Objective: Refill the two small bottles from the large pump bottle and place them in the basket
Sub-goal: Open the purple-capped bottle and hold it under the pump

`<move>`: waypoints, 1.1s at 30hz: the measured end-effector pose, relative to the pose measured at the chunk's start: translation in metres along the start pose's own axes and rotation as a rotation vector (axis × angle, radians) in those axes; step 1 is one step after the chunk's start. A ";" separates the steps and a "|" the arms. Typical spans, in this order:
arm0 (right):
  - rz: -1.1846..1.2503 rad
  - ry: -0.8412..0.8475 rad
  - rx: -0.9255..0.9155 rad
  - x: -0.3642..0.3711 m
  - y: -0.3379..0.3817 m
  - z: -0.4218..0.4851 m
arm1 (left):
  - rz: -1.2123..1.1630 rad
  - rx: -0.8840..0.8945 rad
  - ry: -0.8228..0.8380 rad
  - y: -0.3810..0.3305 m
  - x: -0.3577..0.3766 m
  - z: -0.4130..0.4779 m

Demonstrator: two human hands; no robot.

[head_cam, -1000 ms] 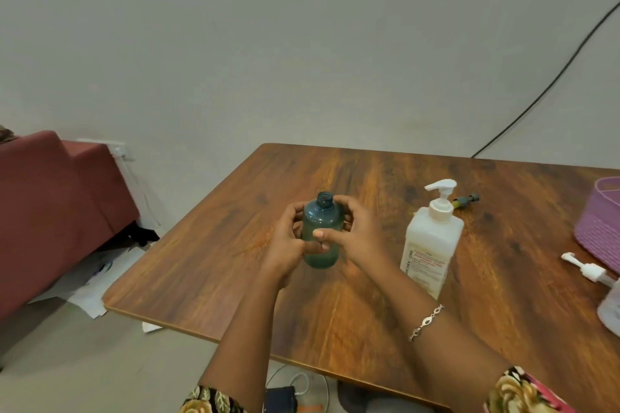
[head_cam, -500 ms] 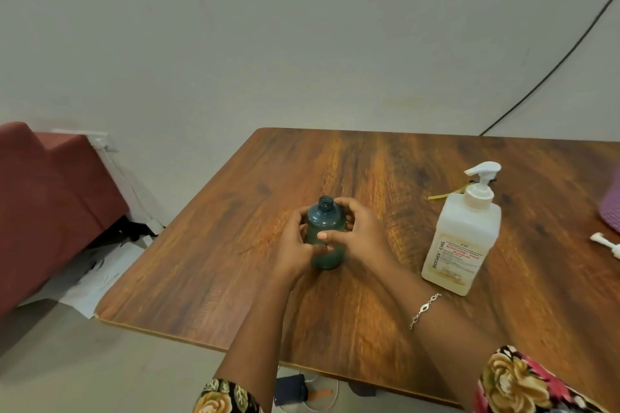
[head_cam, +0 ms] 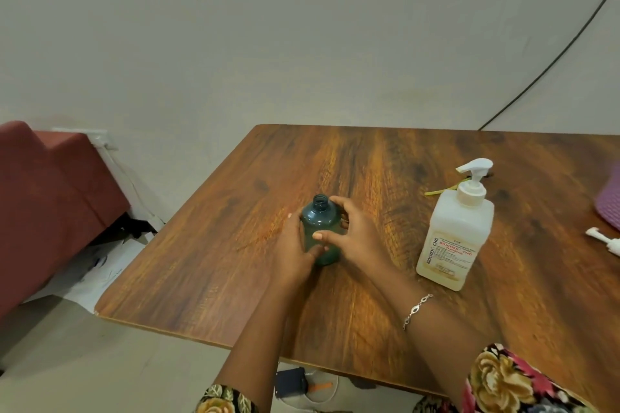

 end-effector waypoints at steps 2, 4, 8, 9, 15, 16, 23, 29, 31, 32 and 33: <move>-0.025 -0.017 -0.030 0.000 -0.001 -0.007 | 0.137 0.029 -0.081 -0.003 0.001 -0.010; -0.053 -0.049 -0.117 -0.003 0.001 -0.018 | 0.245 0.097 -0.164 -0.012 0.003 -0.025; -0.136 -0.140 -0.304 -0.021 0.005 -0.046 | 0.290 0.247 -0.288 -0.038 0.019 -0.053; -0.148 -0.150 -0.330 -0.028 0.004 -0.053 | 0.274 0.274 -0.312 -0.046 0.025 -0.059; -0.195 -0.212 -0.432 -0.084 -0.008 -0.094 | 0.186 0.399 -0.284 -0.102 0.073 -0.091; -0.199 -0.231 -0.429 -0.095 -0.011 -0.100 | 0.181 0.419 -0.257 -0.110 0.083 -0.094; -0.218 -0.339 -0.397 -0.164 -0.038 -0.137 | 0.171 0.532 -0.096 -0.147 0.150 -0.115; -0.302 -0.422 -0.362 -0.215 -0.055 -0.162 | 0.116 0.577 0.020 -0.177 0.198 -0.126; -0.299 -0.479 -0.352 -0.232 -0.061 -0.167 | 0.073 0.566 0.075 -0.188 0.215 -0.126; -0.295 -0.510 -0.353 -0.240 -0.063 -0.169 | 0.061 0.561 0.105 -0.192 0.222 -0.125; -0.289 -0.540 -0.351 -0.250 -0.066 -0.172 | 0.054 0.556 0.133 -0.197 0.230 -0.124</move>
Point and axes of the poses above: each hand's wrist, its own z-axis towards the middle knuckle, its own x-axis out of the palm, y = z × x, the point moved 4 cm from there along z, towards the middle knuckle, and after that the axes turned 3 degrees about x, right-handed, at the moved point
